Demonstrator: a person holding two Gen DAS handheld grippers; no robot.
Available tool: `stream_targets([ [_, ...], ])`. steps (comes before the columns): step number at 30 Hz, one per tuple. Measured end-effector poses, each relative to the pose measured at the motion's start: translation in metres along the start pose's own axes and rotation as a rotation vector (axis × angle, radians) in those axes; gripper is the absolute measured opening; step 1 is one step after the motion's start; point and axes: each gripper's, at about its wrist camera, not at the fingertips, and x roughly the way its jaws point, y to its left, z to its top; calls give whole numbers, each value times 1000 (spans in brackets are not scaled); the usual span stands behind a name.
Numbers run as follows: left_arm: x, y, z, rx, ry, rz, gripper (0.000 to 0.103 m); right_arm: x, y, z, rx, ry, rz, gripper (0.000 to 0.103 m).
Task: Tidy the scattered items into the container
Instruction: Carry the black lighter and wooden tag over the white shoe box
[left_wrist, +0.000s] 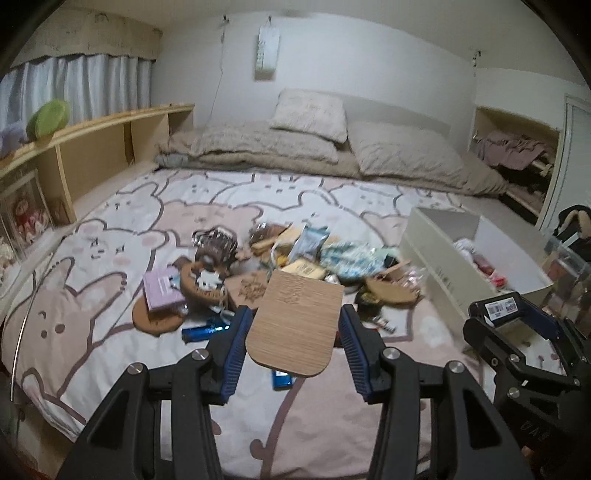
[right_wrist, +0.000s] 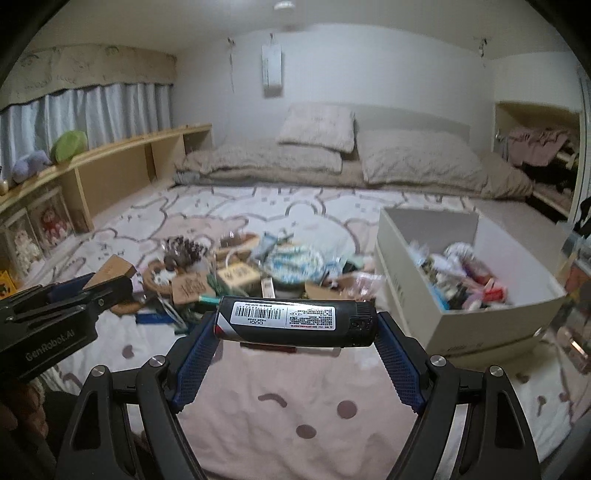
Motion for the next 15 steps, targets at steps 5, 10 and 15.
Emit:
stream_targets([
  [5, -24, -9, 9, 2, -46, -19, 48, -26, -5, 13, -8, -57, -10, 84],
  [10, -46, -20, 18, 18, -88, -48, 48, -46, -16, 26, -1, -104, -28, 84],
  [15, -63, -34, 27, 38, -118, -86, 48, -64, -29, 34, -4, -139, -58, 84],
])
